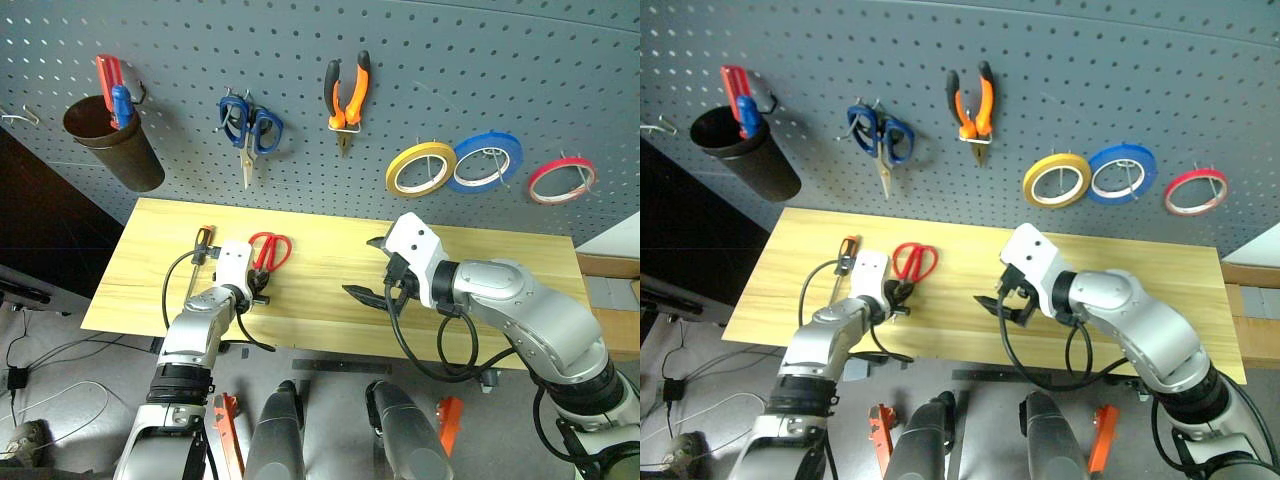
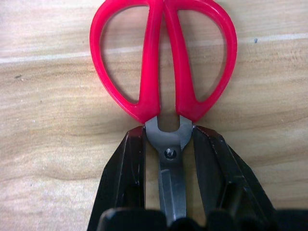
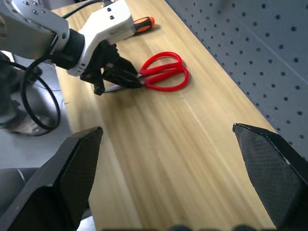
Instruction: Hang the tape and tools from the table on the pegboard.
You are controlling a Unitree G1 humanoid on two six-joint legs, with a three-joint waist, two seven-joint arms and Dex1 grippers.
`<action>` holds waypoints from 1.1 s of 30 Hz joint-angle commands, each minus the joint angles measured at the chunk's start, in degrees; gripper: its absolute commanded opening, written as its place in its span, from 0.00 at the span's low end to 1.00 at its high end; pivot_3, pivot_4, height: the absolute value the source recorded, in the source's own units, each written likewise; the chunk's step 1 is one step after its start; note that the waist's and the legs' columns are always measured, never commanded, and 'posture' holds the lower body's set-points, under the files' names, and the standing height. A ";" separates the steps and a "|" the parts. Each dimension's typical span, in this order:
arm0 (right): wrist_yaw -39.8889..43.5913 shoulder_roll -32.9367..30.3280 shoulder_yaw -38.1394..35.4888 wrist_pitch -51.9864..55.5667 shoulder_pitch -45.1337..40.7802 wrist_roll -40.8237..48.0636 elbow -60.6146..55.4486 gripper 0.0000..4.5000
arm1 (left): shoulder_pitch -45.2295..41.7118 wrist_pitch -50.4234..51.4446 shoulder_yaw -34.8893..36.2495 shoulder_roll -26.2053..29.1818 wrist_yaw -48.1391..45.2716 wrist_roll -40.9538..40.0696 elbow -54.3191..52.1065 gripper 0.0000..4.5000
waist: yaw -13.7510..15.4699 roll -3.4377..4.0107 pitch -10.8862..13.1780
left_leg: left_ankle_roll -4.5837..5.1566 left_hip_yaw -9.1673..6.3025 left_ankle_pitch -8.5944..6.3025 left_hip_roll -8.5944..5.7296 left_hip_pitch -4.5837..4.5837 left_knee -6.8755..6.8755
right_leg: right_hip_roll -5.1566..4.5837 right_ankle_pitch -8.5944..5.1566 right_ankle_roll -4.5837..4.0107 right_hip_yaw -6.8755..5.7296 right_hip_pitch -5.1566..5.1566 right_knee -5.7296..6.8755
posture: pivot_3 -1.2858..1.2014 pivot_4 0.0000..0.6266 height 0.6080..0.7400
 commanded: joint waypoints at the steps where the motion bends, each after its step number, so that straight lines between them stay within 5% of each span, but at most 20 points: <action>1: 0.35 -0.53 -0.73 -0.79 -0.58 -1.09 -0.84 1.00 | 1.97 -1.97 1.29 -0.35 -2.17 -1.51 -0.85 0.24 | -0.06 0.00 0.00 | 0.00 0.01 0.00 0.00 0.00 0.00 | 0.00 0.00 0.00 0.01 0.00 -0.01 | 0.47 0.55 1.00; 16: 4.88 -1.36 -15.57 -8.42 -0.25 4.07 -4.74 1.00 | 21.68 -16.25 7.93 2.47 -9.93 -8.63 -36.08 0.24 | -0.38 0.01 0.01 | -0.02 0.09 0.01 0.03 -0.12 -0.05 | -0.21 0.02 0.03 0.06 -0.04 -0.22 | 0.48 0.52 1.00; 33: 7.68 -3.05 -17.84 -14.70 -2.47 5.30 0.33 1.00 | 17.60 -31.80 11.48 4.90 -5.69 -1.62 -42.30 0.24 | -0.20 -0.01 -0.01 | -0.01 0.02 0.00 -0.07 -0.26 -0.04 | -0.18 0.06 0.07 -0.06 -0.04 -0.43 | 0.49 0.45 1.00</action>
